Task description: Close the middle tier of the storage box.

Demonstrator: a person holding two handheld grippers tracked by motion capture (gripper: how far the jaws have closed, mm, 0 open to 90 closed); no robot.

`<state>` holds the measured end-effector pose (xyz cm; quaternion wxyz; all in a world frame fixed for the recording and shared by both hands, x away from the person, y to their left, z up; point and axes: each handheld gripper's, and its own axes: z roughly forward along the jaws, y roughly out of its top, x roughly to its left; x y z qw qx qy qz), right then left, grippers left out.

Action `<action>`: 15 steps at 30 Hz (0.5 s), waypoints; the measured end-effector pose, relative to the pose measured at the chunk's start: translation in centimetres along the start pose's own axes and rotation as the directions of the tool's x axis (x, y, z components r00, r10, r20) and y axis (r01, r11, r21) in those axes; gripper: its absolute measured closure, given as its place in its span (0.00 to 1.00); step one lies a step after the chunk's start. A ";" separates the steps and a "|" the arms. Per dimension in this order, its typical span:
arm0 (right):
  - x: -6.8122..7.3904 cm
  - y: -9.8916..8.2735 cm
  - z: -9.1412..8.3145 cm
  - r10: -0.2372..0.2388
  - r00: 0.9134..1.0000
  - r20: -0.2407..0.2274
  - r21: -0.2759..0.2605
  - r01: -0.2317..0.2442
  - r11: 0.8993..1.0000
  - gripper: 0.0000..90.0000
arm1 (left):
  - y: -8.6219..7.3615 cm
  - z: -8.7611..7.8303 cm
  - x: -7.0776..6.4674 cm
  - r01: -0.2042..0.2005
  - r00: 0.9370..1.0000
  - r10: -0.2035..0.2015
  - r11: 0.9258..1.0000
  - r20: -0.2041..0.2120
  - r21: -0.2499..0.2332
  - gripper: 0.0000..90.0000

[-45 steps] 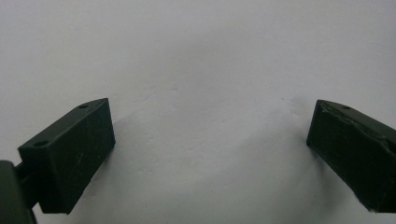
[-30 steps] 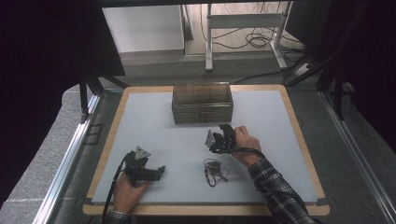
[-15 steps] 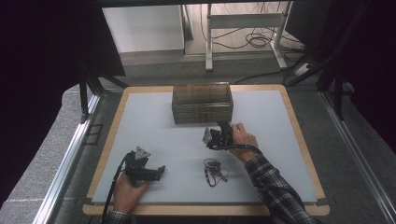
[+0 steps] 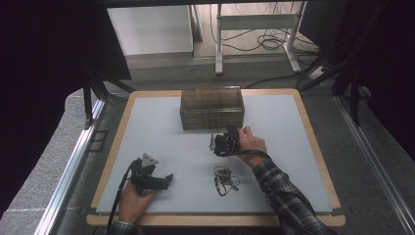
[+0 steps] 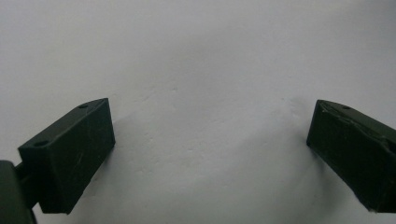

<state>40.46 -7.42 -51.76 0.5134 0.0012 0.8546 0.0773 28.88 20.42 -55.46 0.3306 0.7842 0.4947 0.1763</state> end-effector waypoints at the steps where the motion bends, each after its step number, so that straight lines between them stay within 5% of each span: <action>1: 0.0 0.1 0.0 -0.008 1.000 0.011 0.004 0.008 1.000 0.69 | 0.0 0.0 0.0 0.000 1.000 0.000 1.000 0.000 0.000 0.01; 15: 0.5 1.4 1.0 -0.105 0.993 0.056 0.007 0.105 0.994 0.75 | 0.0 0.0 0.0 0.000 1.000 0.000 1.000 0.000 0.000 0.01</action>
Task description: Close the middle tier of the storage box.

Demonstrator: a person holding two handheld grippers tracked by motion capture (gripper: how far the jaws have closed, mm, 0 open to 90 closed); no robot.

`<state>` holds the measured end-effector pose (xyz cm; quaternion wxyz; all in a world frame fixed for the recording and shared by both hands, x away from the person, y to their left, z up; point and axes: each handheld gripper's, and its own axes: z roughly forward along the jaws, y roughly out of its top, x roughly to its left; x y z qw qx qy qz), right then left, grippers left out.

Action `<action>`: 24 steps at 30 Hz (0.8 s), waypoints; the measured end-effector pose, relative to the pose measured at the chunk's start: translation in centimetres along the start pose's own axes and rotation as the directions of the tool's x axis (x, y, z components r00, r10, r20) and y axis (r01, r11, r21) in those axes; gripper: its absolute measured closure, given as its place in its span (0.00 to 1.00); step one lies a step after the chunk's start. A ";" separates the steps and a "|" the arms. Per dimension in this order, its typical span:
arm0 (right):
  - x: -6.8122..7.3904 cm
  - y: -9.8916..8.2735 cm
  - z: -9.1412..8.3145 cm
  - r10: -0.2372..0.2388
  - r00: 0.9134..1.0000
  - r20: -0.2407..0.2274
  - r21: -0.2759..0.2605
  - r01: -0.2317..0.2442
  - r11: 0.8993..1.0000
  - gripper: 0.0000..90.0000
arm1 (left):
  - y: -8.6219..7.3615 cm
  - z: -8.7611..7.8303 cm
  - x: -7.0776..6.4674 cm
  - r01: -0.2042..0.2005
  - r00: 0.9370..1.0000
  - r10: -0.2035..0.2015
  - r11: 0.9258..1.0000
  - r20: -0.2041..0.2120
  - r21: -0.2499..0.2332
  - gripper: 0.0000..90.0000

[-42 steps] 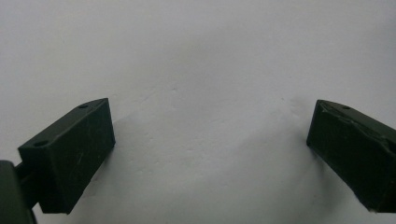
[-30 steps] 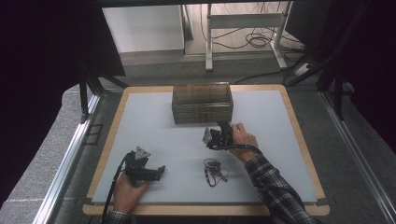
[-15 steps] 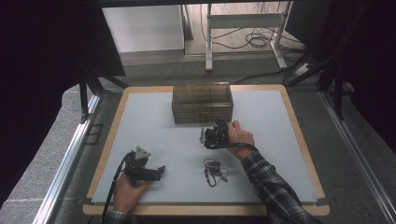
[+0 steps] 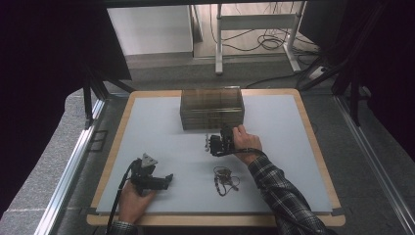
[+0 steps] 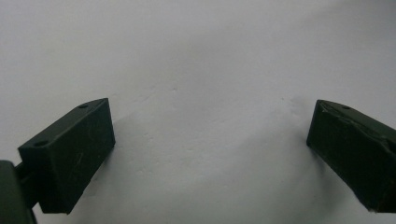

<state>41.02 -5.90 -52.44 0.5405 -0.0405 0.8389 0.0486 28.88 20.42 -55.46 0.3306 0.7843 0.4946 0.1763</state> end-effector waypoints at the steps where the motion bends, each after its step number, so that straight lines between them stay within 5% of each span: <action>1: 0.0 0.1 0.1 -0.003 1.000 -0.002 -0.002 0.003 1.000 0.76 | 0.0 0.0 0.0 0.000 1.000 0.000 1.000 0.000 0.000 0.01; 24: -0.2 1.5 1.7 -0.059 0.997 0.050 0.012 0.058 0.998 0.84 | 0.0 0.0 0.0 0.000 1.000 0.000 1.000 0.000 0.000 0.01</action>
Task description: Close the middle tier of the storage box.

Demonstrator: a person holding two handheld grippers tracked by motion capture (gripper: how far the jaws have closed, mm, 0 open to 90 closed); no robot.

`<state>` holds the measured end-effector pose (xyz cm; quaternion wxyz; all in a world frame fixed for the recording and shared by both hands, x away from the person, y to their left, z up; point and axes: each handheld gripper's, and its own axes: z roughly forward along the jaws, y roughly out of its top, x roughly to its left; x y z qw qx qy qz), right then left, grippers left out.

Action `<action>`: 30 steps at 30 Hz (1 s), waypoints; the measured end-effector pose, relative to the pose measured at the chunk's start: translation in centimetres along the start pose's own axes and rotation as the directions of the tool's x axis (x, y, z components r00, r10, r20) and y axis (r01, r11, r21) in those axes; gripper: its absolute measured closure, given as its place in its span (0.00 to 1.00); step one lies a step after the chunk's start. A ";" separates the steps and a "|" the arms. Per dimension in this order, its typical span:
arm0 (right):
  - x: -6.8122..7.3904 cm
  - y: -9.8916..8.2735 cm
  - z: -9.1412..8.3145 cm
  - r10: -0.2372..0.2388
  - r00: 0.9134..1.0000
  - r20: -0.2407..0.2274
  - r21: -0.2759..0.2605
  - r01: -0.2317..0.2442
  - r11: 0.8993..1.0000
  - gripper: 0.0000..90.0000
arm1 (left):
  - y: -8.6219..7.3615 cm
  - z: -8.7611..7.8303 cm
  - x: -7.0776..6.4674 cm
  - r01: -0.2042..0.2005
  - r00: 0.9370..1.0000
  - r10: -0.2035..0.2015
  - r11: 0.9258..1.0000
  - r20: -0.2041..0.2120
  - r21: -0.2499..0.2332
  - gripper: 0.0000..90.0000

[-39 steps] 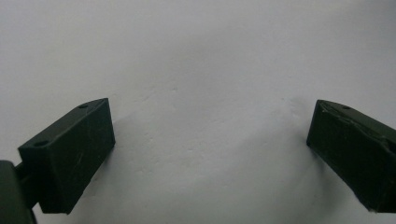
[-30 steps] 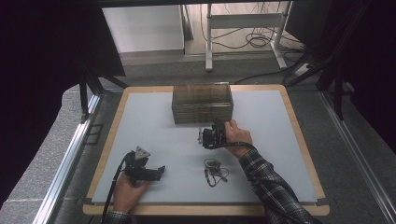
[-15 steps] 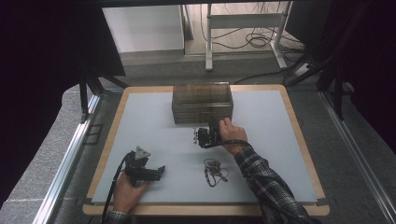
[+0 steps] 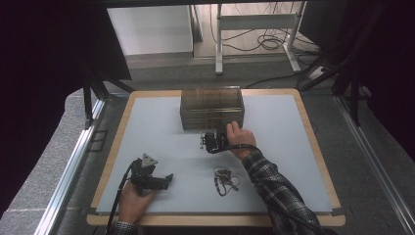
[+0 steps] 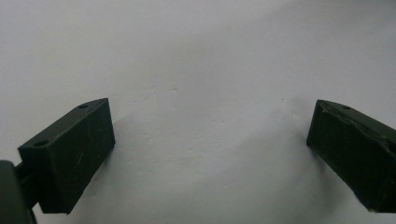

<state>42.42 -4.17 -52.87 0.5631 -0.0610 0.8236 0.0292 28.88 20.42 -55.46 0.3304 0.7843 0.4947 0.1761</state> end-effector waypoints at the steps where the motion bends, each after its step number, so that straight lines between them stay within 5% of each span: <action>1: 0.0 0.1 0.0 0.001 1.000 0.009 0.000 -0.001 1.000 0.84 | 0.0 0.0 0.0 0.000 1.000 0.000 1.000 0.000 0.000 0.01; 30: 0.2 0.7 1.2 -0.021 1.000 0.013 0.010 0.021 1.000 0.88 | 0.0 0.0 0.0 0.000 1.000 0.000 1.000 0.000 0.000 0.01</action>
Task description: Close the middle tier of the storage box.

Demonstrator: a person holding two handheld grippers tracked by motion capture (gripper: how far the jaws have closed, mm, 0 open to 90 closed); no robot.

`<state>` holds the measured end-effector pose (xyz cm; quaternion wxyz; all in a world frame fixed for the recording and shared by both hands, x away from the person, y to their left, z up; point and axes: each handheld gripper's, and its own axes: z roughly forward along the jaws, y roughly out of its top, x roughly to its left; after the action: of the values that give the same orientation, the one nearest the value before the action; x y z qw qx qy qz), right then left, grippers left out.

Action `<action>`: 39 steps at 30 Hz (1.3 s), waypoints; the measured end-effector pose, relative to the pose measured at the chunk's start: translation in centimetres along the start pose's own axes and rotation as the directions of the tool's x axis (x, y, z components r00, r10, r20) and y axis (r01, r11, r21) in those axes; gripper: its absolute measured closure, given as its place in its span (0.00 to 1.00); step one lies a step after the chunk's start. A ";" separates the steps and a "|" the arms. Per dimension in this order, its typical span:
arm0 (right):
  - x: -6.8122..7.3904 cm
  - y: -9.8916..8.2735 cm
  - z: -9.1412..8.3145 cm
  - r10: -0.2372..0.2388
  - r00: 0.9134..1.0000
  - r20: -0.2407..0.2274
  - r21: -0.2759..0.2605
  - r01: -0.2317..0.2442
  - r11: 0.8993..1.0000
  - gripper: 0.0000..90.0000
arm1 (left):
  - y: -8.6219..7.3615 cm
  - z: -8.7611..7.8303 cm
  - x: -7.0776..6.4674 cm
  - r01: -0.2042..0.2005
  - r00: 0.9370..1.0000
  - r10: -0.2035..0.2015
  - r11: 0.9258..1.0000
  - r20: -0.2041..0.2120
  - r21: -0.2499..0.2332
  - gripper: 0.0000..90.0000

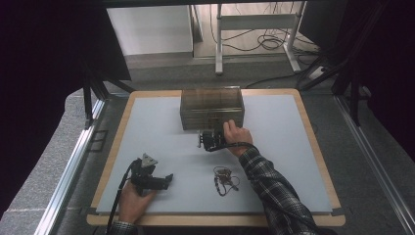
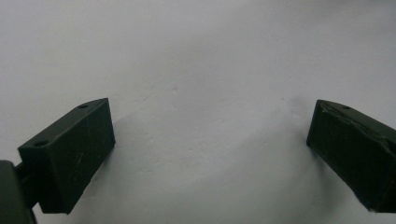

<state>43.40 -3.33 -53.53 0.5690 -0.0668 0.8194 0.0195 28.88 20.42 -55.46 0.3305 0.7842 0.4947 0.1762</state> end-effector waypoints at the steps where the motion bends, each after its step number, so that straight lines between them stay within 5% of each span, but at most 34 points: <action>1: 0.0 0.0 0.0 0.000 1.000 0.000 0.000 0.000 1.000 0.88 | 0.0 0.0 0.0 0.000 1.000 0.000 1.000 0.000 0.000 0.01; 39: 0.4 -0.4 -1.9 -0.004 1.000 0.003 -0.050 0.004 0.999 0.89 | 0.0 0.0 0.0 0.000 1.000 0.000 1.000 0.000 0.000 0.01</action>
<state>41.56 -3.98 -53.26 0.5684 -0.0824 0.8177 0.0389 28.88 20.42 -55.46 0.3303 0.7843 0.4947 0.1763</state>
